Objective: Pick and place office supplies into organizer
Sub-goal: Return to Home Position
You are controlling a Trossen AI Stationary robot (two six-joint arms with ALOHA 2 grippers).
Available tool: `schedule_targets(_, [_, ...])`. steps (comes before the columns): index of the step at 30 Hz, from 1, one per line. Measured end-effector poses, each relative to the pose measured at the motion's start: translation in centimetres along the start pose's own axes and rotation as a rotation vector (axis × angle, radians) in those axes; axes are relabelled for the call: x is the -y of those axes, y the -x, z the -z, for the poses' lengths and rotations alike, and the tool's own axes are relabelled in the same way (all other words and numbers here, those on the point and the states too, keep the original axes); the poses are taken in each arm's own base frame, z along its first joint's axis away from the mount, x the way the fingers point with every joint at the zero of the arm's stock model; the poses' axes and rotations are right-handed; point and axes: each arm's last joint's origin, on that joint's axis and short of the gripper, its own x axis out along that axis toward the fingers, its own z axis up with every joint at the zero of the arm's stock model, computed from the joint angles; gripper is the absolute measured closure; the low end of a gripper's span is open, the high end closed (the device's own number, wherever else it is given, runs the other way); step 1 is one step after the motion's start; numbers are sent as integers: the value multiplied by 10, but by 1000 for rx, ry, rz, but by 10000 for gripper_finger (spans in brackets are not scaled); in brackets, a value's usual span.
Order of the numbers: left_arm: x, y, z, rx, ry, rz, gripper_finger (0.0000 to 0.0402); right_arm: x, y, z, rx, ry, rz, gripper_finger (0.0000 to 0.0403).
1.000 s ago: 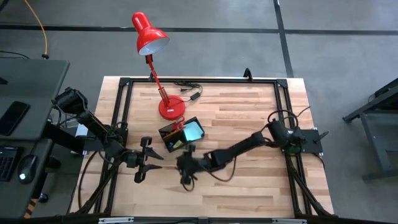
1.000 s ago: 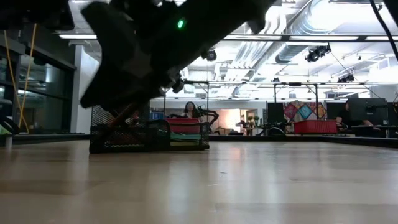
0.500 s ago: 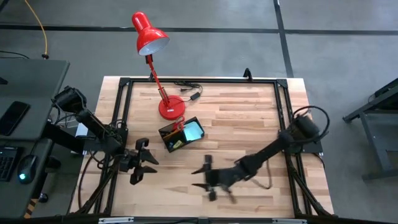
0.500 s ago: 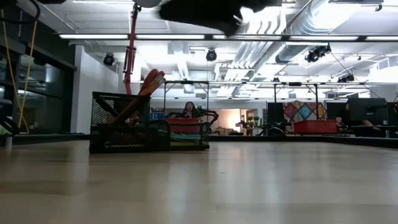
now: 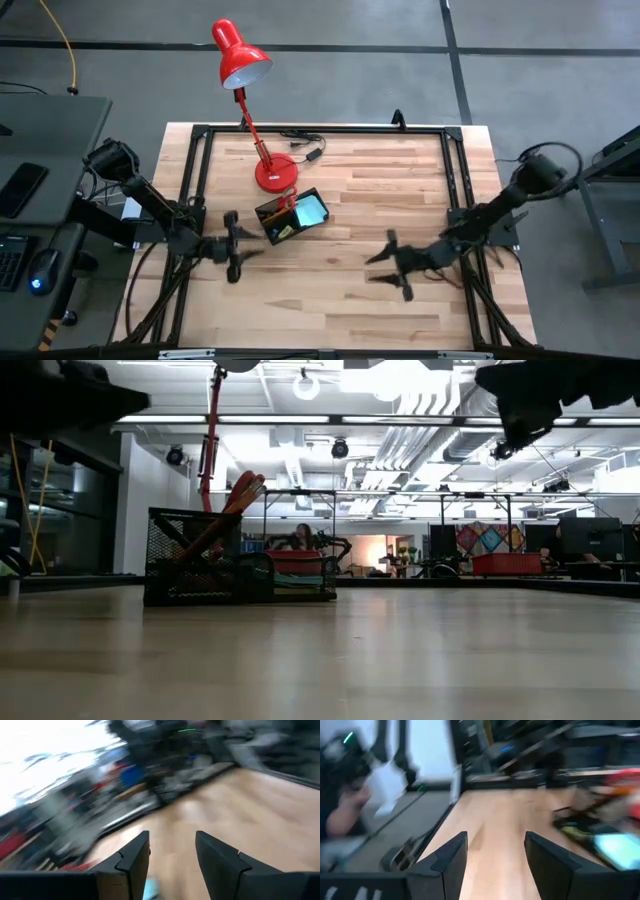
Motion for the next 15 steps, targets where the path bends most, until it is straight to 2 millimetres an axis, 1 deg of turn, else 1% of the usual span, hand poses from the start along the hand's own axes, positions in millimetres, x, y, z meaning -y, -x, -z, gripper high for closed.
schedule_targets(1, [3,0,1,19,-32,75,250,2,7,-2,17,-33,29,214])
schedule_targets(2, [5,0,1,39,-24,117,250,6,14,-2,26,-97,53,214])
schedule_targets(3, [5,0,-1,61,-2,134,250,9,20,-1,30,-124,66,214])
schedule_targets(5, [4,0,-2,69,8,128,250,12,30,0,30,-93,36,214])
schedule_targets(7, [3,1,2,46,-1,103,250,14,40,2,43,-50,18,214])
schedule_targets(10, [1,6,12,13,2,94,250,20,56,6,68,-5,74,214])
schedule_targets(12, [-1,11,20,8,28,92,250,21,65,7,88,20,69,214])
schedule_targets(15, [0,11,21,9,33,115,250,20,76,4,129,34,64,214])
